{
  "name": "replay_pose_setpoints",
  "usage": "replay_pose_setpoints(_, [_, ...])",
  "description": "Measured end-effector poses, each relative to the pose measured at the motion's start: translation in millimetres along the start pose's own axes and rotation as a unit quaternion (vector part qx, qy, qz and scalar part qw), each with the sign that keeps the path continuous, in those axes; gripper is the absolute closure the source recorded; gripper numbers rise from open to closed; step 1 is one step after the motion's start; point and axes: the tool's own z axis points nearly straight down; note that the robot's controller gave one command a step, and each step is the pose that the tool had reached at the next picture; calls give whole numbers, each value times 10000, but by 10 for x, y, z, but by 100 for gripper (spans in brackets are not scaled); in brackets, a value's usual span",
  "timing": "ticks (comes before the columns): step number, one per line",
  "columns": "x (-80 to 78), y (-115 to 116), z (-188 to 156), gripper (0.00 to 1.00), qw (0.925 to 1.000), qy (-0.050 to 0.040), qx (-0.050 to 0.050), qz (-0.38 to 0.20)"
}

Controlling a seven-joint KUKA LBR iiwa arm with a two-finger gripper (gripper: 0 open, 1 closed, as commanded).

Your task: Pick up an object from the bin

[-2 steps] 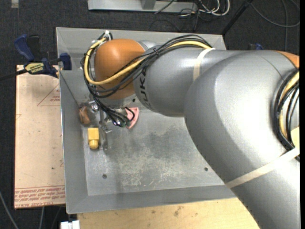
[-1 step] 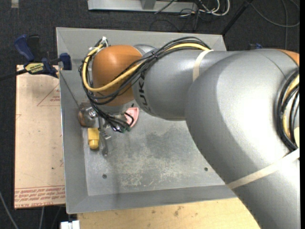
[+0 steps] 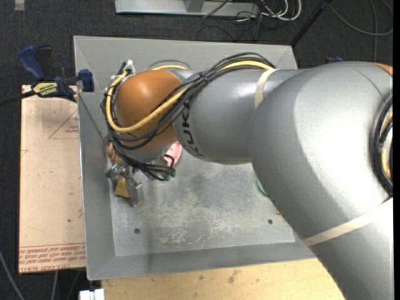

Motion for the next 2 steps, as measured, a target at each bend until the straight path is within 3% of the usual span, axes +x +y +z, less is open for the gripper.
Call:
replay_pose_setpoints(1, [0,0,0,100,10000,-1,-1,0])
replay_pose_setpoints(2, [116,24,-538,100,10000,31,-8,-46])
